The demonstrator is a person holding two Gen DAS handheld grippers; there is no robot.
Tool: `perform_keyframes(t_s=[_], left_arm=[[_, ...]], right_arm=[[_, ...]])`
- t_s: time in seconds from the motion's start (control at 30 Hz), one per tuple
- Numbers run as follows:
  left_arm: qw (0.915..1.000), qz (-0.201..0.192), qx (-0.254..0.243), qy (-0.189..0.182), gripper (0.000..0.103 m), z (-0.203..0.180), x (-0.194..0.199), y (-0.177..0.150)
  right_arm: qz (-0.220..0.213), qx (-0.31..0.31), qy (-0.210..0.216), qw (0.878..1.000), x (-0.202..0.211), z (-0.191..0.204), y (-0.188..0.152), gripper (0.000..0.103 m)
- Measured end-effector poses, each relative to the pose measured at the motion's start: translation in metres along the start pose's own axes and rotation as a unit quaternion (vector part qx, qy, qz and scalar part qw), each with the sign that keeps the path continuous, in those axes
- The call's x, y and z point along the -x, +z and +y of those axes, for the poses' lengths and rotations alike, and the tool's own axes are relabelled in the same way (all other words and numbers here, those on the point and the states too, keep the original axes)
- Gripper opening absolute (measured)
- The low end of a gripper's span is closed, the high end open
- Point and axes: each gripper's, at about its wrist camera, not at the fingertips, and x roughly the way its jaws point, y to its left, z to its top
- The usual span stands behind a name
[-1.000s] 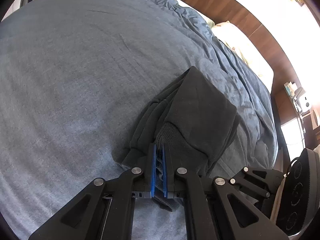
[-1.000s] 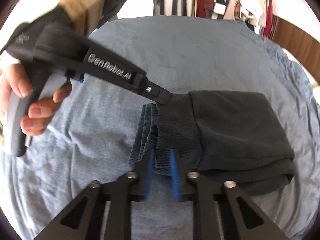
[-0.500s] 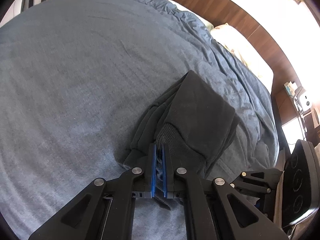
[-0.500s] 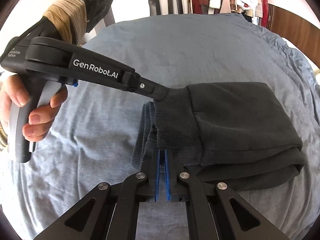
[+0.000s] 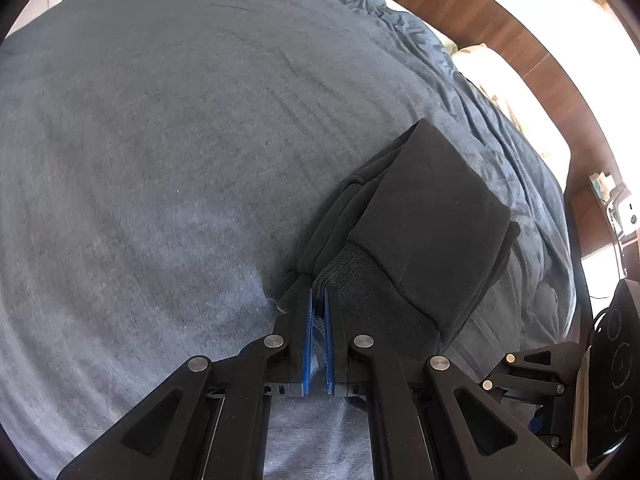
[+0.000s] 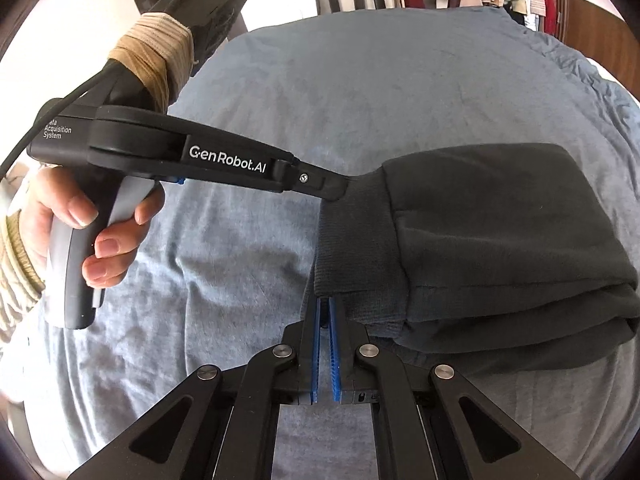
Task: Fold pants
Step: 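Press the folded pants edge with the right gripper while the left gripper holds the cuffs, then open both grippers and release the folded black sweatpants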
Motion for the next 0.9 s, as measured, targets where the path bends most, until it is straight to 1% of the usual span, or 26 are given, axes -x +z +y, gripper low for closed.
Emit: perform_keyframes(t_s=[0.07, 0.13, 0.17, 0.2, 0.23, 0.27, 0.33, 0.4, 0.43, 0.5, 0.53, 0.57, 0.63, 0.7, 0.77, 0.83, 0.87, 0.9], left_arm=[[0.9999, -0.009, 0.012, 0.003, 0.008, -0.001, 0.002, -0.002], [0.9988, -0.022, 0.039, 0.016, 0.018, -0.002, 0.006, -0.004], [0.9977, -0.034, 0.053, 0.025, 0.022, -0.002, 0.010, -0.006], [0.9959, -0.047, 0.068, 0.036, 0.026, -0.003, 0.015, -0.008], [0.9921, -0.065, 0.092, 0.055, 0.030, -0.006, 0.024, -0.013], [0.9889, -0.076, 0.105, 0.072, 0.031, -0.010, 0.031, -0.017], [0.9804, -0.097, 0.121, 0.121, 0.031, -0.025, 0.045, -0.027], [0.9732, -0.108, 0.121, 0.163, 0.031, -0.048, 0.055, -0.036], [0.9719, -0.112, 0.116, 0.171, 0.031, -0.058, 0.058, -0.040], [0.9708, -0.126, 0.115, 0.169, 0.035, -0.079, 0.062, -0.044], [0.9704, -0.132, 0.119, 0.164, 0.037, -0.091, 0.063, -0.046], [0.9689, -0.137, 0.122, 0.166, 0.038, -0.099, 0.063, -0.048], [0.9615, -0.144, 0.138, 0.189, 0.038, -0.116, 0.058, -0.052], [0.9564, -0.149, 0.156, 0.196, 0.039, -0.124, 0.052, -0.055], [0.9485, -0.149, 0.177, 0.216, 0.039, -0.129, 0.043, -0.055], [0.9399, -0.147, 0.207, 0.229, 0.039, -0.128, 0.035, -0.054], [0.9372, -0.146, 0.220, 0.228, 0.039, -0.127, 0.032, -0.055], [0.9365, -0.143, 0.227, 0.226, 0.039, -0.126, 0.029, -0.056]], right_arm=[[0.009, 0.005, 0.008, 1.000, -0.002, -0.001, 0.000, 0.006], [0.009, 0.013, 0.015, 1.000, 0.001, -0.002, 0.000, 0.007], [0.015, 0.013, 0.016, 1.000, 0.004, -0.003, 0.001, 0.011], [0.022, 0.013, 0.015, 1.000, 0.008, -0.004, 0.001, 0.022], [0.023, 0.014, 0.013, 1.000, 0.016, -0.006, 0.002, 0.029], [0.016, 0.015, 0.013, 1.000, 0.026, -0.009, 0.002, 0.035], [-0.006, 0.013, 0.006, 1.000, 0.046, -0.018, 0.003, 0.036], [-0.029, -0.005, -0.005, 1.000, 0.070, -0.038, 0.006, 0.044], [-0.044, -0.016, -0.010, 0.999, 0.081, -0.051, 0.007, 0.045], [-0.067, -0.032, -0.026, 0.997, 0.098, -0.076, 0.010, 0.046], [-0.074, -0.043, -0.039, 0.996, 0.106, -0.092, 0.011, 0.046], [-0.076, -0.054, -0.047, 0.994, 0.111, -0.104, 0.013, 0.046], [-0.086, -0.095, -0.061, 0.990, 0.121, -0.138, 0.015, 0.046], [-0.097, -0.140, -0.084, 0.982, 0.127, -0.175, 0.012, 0.046], [-0.098, -0.170, -0.101, 0.975, 0.124, -0.201, 0.009, 0.046], [-0.082, -0.202, -0.106, 0.970, 0.112, -0.226, 0.006, 0.046], [-0.073, -0.208, -0.107, 0.969, 0.107, -0.233, 0.006, 0.046], [-0.065, -0.211, -0.112, 0.969, 0.102, -0.239, 0.004, 0.046]])
